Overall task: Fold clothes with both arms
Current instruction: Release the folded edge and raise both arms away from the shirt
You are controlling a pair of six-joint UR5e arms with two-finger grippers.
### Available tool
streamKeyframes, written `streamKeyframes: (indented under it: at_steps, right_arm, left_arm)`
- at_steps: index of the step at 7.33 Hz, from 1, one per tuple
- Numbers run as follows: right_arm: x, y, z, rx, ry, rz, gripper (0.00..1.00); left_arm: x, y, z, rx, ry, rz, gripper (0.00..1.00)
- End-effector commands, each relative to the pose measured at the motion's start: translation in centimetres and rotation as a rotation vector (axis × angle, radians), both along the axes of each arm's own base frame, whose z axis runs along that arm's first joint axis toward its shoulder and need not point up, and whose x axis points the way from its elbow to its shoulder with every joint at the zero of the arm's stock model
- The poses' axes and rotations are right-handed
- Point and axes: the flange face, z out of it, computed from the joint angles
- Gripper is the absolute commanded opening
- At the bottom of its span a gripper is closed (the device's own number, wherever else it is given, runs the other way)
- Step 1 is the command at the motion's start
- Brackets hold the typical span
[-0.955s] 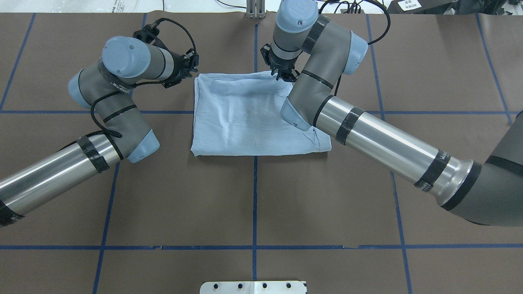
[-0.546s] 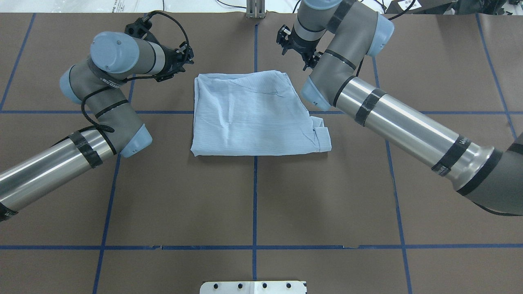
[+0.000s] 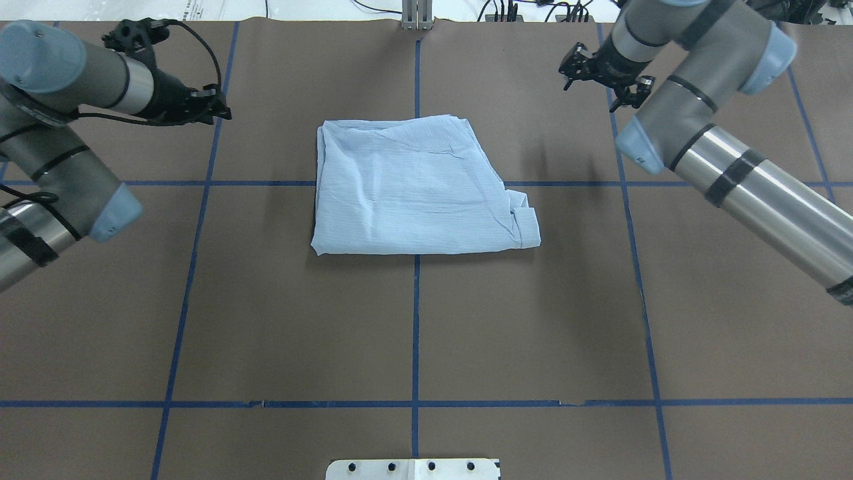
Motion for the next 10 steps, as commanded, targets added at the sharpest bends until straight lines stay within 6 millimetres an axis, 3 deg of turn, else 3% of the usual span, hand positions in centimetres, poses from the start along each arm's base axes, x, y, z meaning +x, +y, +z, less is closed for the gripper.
streamKeyframes:
  at_steps: [1,2,3,4,5,6,7,8,9,10]
  right_arm:
    - [12.7,3.1,7.7,0.092,0.009,-0.102,1.0]
    - [17.9,5.4,12.0,0.163,0.042,-0.188,1.0]
    - [23.7,7.6,15.7,0.234,0.07,-0.241,1.0]
    - [28.2,8.6,17.9,0.247,0.09,-0.266,1.0]
    - [32.8,9.1,19.3,0.253,0.123,-0.312,1.0]
    - [36.4,9.8,19.5,0.283,0.154,-0.389,1.0]
    - [36.6,10.5,18.1,0.247,0.193,-0.455,1.0]
    - [37.0,10.8,17.7,0.21,0.239,-0.486,1.0]
    - [35.0,10.7,17.7,0.207,0.226,-0.511,1.0]
    - [35.0,11.0,18.2,0.201,0.217,-0.51,1.0]
  left_arm:
    - [-13.5,0.3,6.0,0.191,-0.089,0.138,0.8]
    - [-19.3,2.0,8.2,0.252,-0.126,0.14,1.0]
    - [-23.7,5.3,12.2,0.299,-0.193,0.16,1.0]
    - [-25.2,7.2,15.6,0.31,-0.259,0.208,1.0]
    - [-28.8,8.7,17.0,0.303,-0.283,0.188,1.0]
    - [-33.9,11.8,16.3,0.282,-0.29,0.105,1.0]
    - [-34.6,13.5,15.1,0.264,-0.289,0.108,1.0]
    - [-34.4,13.3,15.0,0.242,-0.321,0.149,1.0]
    - [-33.7,12.5,15.7,0.279,-0.367,0.209,1.0]
    - [-34.4,11.7,15.9,0.283,-0.407,0.197,1.0]
